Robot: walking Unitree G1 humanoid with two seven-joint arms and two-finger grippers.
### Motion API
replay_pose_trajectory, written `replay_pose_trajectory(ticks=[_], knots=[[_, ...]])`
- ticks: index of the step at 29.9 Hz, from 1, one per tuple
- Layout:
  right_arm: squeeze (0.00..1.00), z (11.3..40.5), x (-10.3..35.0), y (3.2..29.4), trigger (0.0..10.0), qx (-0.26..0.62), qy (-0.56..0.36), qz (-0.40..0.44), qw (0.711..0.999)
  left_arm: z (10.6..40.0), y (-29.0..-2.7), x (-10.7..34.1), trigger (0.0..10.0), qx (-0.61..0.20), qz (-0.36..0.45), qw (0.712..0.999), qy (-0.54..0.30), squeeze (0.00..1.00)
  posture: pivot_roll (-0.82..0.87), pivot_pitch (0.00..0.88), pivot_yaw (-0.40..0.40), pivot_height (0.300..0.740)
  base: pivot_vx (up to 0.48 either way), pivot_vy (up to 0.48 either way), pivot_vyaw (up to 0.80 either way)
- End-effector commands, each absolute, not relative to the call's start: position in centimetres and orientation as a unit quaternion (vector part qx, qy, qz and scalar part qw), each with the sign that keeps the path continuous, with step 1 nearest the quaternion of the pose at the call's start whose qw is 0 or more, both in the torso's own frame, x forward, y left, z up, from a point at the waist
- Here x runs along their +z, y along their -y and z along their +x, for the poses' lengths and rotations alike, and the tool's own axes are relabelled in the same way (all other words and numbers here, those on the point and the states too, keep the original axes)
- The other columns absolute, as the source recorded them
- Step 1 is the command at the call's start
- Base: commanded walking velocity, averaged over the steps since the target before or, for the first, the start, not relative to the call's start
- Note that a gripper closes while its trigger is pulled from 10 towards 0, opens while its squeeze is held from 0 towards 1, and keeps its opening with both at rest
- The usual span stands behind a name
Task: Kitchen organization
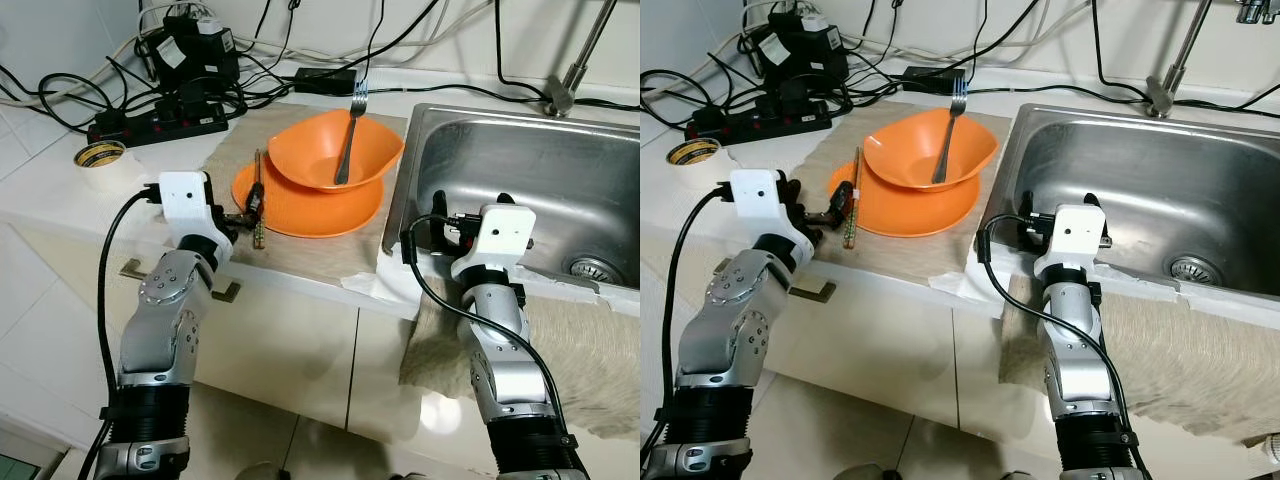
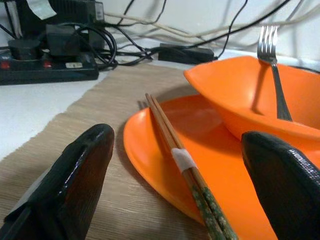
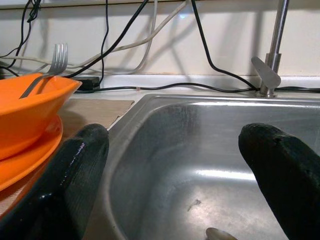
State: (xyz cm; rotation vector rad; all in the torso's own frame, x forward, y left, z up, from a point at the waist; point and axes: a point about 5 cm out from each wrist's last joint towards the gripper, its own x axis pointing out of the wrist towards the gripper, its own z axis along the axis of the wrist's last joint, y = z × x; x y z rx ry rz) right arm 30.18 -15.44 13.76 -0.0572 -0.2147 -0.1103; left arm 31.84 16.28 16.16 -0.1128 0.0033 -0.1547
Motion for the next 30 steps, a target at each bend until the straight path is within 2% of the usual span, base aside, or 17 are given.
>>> replay_pose_trajectory(ticks=[1,30], knots=[[0.0,30.1,13.9,15.2,10.0,-0.057,0.107,-0.027,0.992,31.8,-16.2,16.0,10.0,-0.084,-0.046,0.995,-0.014,0.0,0.01,0.0,0.076,0.74,0.0,0.0,0.0],[0.0,30.2,13.8,14.8,10.0,-0.047,0.099,-0.032,0.993,33.0,-14.4,16.8,10.0,-0.152,0.032,0.982,-0.107,0.0,0.0,0.0,0.088,0.74,0.0,0.0,0.0]])
